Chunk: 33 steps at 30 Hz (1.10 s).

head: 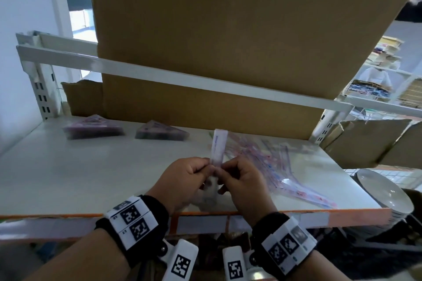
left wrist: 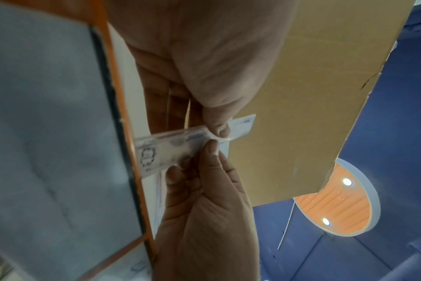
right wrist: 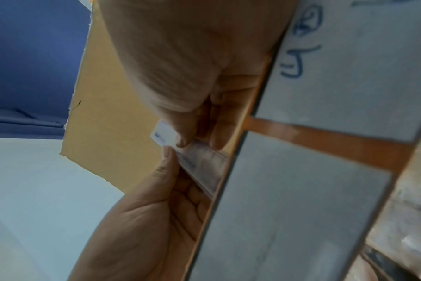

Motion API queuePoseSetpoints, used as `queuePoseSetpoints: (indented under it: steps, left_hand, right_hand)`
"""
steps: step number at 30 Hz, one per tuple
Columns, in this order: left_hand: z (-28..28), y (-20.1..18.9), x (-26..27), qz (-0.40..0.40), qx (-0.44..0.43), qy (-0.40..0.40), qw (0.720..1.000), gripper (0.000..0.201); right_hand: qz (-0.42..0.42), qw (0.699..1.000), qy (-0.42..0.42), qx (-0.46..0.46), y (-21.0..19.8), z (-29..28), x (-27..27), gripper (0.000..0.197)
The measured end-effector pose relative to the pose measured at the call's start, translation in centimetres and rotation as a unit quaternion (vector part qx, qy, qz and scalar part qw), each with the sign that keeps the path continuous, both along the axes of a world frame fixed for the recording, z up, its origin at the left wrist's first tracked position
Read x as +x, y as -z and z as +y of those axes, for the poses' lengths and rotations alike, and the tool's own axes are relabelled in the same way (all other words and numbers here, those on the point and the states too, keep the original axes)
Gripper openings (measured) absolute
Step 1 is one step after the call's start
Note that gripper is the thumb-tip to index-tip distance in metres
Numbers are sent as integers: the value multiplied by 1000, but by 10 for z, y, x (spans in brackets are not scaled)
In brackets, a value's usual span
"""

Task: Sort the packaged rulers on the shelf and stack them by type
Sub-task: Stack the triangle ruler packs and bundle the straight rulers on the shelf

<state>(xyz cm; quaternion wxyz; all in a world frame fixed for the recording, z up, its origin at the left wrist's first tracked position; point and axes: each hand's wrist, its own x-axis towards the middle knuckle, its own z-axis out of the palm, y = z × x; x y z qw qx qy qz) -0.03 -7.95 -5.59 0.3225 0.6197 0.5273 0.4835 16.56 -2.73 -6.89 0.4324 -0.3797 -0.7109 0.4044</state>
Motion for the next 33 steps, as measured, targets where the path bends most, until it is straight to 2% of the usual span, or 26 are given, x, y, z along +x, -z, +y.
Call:
queuePoseSetpoints:
  steps: [3,5,8,10,12,14,21,23,25,29,33]
  left_hand:
    - [2,3,1,-18,0,-14,1000,20]
    - [3,6,2,-17,-18,-24,999,22]
    - [7,11,1,15,-46,-42,998,30]
    - [9,12,1,4,-67,-44,997,29]
    - [9,13,1,-22,-93,-41,995,28]
    - [10,13,2,-45,-114,-42,992,26]
    - [11,13,3,-47,-133,-44,989,27]
    - [11,13,3,-44,-132,-42,989,27]
    - [10,13,3,-40,-131,-41,990,28]
    - [10,13,2,-36,-128,-38,990,29]
    - [11,14,1,-47,-131,-41,989,30]
  right_hand:
    - [-31,999,-1,9,-4,-2,0,14]
    - [-144,987,56,44,-9,8,7,26]
    - [-314,934,164,52,-21,35,36,23]
    - [-414,888,200,-3,-25,49,59,39]
    - [-477,852,213,-40,-25,55,74,52]
    - [-491,842,216,-48,-23,57,80,54]
    - [-488,846,213,-33,-21,53,82,50]
    - [-472,856,207,-38,-21,52,83,47]
    - [-416,884,203,-65,-24,51,85,40]
    - [-153,953,228,-128,-29,44,86,20]
    - [35,967,207,-147,-27,28,74,12]
